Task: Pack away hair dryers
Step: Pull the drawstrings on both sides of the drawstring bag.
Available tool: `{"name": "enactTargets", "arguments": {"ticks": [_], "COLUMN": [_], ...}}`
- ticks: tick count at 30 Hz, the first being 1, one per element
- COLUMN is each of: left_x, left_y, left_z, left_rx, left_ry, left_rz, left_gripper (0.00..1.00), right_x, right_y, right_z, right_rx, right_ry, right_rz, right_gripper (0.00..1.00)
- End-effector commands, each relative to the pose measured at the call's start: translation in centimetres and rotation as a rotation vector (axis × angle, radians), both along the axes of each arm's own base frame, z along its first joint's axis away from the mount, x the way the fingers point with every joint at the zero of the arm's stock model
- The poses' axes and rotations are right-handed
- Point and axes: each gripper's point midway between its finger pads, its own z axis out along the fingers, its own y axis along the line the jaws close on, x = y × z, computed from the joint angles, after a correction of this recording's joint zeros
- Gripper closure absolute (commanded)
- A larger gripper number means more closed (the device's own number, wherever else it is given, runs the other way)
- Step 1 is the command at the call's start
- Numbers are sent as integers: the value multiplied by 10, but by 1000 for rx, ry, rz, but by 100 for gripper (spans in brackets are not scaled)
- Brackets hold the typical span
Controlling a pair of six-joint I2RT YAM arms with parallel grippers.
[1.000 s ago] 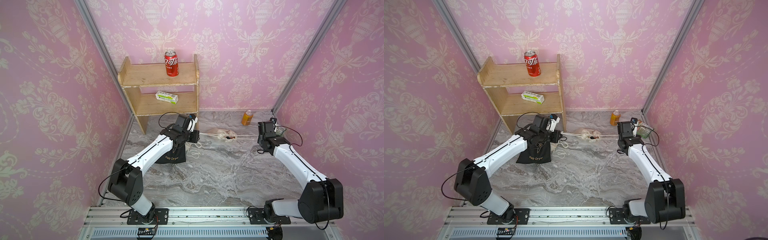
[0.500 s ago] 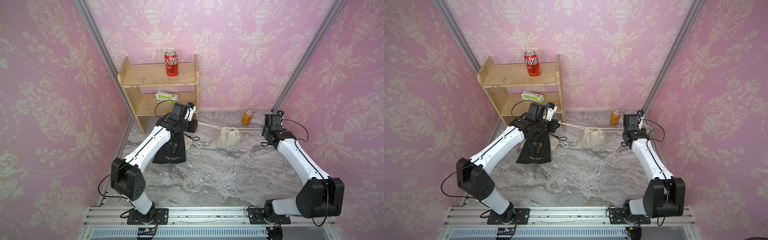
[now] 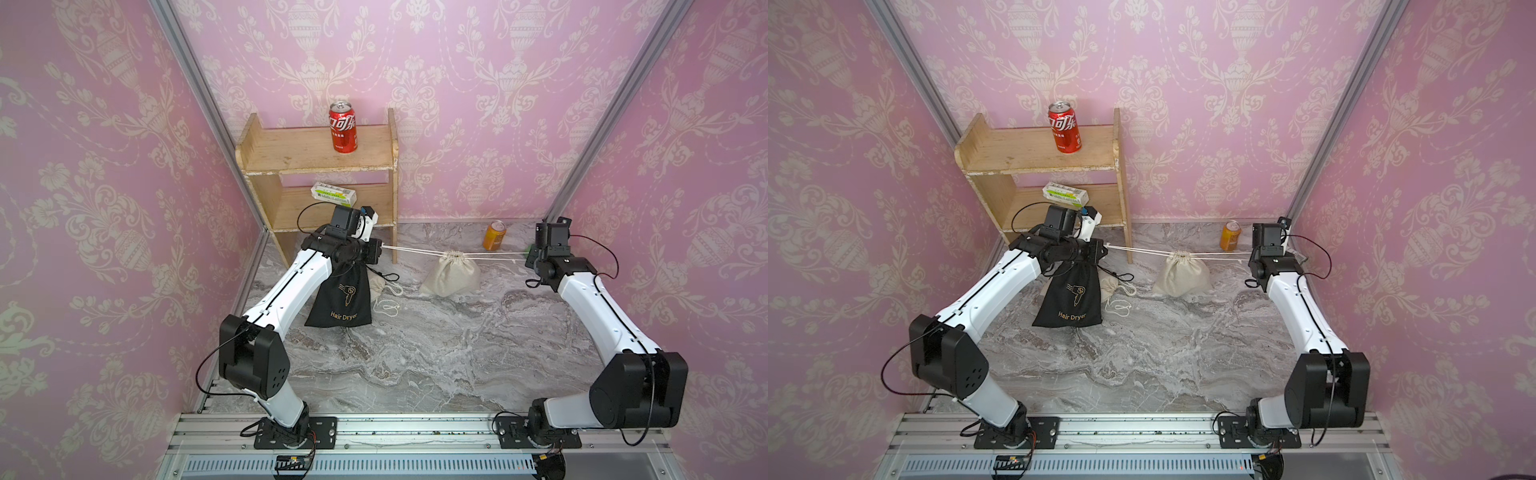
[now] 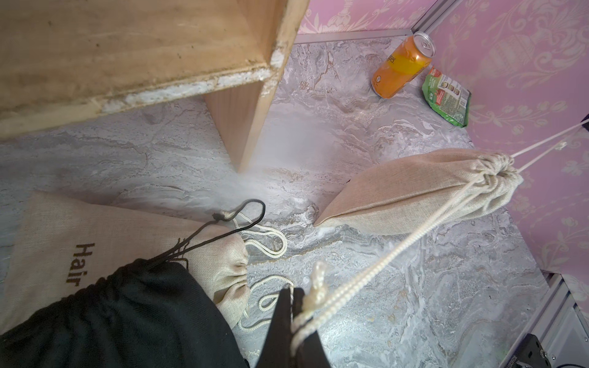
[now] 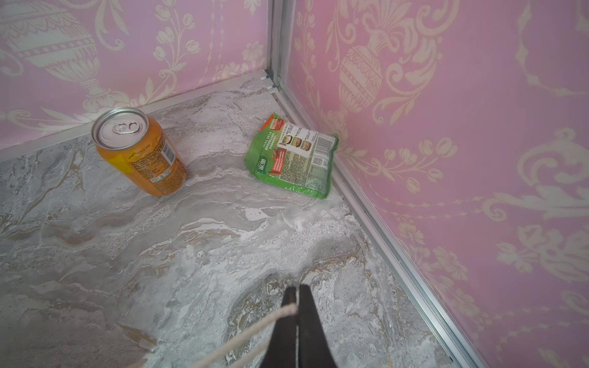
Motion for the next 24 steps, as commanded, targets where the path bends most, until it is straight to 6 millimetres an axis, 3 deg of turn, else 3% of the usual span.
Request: {"name": "enactTargets", "arguments": {"ticks": [1, 12, 24], "left_x": [14, 24, 38], "left_y": [42, 57, 49], "left_z": [-14, -24, -25], "left_rx": [75, 63, 5], "left_ry": [16, 41, 49], "left_rz": [119, 157, 151], "left_gripper": [100, 100, 100], "right_x": [-10, -2, 12], "right_y": [-40, -42, -31], "right_z": [18, 17, 12], "right_rx": [-85, -96, -31], "right_ry": [-8, 8, -16], "right_rz": [-142, -133, -86], "right_gripper": [100, 100, 100]}}
